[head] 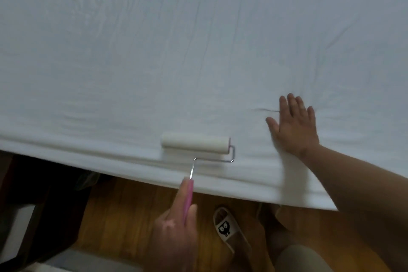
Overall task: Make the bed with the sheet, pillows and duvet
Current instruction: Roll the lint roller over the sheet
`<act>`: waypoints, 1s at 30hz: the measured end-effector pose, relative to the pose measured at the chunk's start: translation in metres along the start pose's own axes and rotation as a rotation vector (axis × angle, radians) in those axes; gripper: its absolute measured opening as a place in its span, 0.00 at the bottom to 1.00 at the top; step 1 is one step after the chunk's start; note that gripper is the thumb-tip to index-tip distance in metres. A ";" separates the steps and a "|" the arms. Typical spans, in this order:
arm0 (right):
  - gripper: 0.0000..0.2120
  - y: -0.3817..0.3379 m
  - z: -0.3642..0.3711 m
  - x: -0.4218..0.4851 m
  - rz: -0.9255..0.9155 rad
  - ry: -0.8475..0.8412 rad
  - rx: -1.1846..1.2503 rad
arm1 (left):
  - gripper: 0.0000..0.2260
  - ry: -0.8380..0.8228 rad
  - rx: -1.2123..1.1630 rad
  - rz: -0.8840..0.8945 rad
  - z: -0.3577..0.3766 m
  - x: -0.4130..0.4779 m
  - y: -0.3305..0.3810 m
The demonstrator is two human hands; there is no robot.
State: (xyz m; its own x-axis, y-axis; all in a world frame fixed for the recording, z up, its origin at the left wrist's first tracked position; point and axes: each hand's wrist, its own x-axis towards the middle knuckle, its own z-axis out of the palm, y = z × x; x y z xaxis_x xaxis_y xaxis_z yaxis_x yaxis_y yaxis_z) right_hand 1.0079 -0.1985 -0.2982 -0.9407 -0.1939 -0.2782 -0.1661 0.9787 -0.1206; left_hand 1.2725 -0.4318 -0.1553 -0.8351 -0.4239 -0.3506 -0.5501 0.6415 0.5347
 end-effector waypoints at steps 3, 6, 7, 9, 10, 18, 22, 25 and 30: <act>0.32 -0.006 -0.019 -0.014 -0.014 0.013 0.110 | 0.25 0.035 -0.032 0.123 0.016 0.044 0.063; 0.10 -0.003 -0.051 -0.022 0.103 0.096 0.596 | 0.27 0.052 -0.069 0.123 0.046 0.100 0.114; 0.10 -0.007 -0.066 -0.024 0.177 0.059 0.804 | 0.28 0.057 -0.080 0.122 0.057 0.118 0.128; 0.15 -0.022 -0.095 -0.025 0.255 -0.176 1.233 | 0.30 0.048 -0.107 0.139 0.076 0.147 0.155; 0.16 -0.030 -0.107 -0.021 0.250 -0.325 1.398 | 0.30 0.036 -0.140 0.136 0.085 0.161 0.166; 0.08 -0.036 -0.156 0.111 0.435 -0.344 1.827 | 0.31 -0.076 -0.084 0.398 0.087 0.294 0.248; 0.05 -0.023 -0.173 0.184 0.576 -0.132 1.854 | 0.24 -0.246 0.003 0.726 0.050 0.410 0.255; 0.07 -0.008 -0.172 0.222 0.613 -0.025 1.629 | 0.31 -0.045 0.483 0.507 0.016 0.525 0.234; 0.10 -0.032 -0.176 0.310 0.472 0.143 1.176 | 0.32 -0.072 0.812 0.467 0.016 0.627 0.167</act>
State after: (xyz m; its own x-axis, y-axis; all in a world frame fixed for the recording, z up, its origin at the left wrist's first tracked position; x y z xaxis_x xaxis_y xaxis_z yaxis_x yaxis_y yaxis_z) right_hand 0.6692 -0.2785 -0.2129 -0.8723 0.2356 -0.4285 0.4837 0.2874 -0.8267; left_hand 0.6575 -0.5802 -0.2985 -0.9548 0.0123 -0.2969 0.0308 0.9979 -0.0578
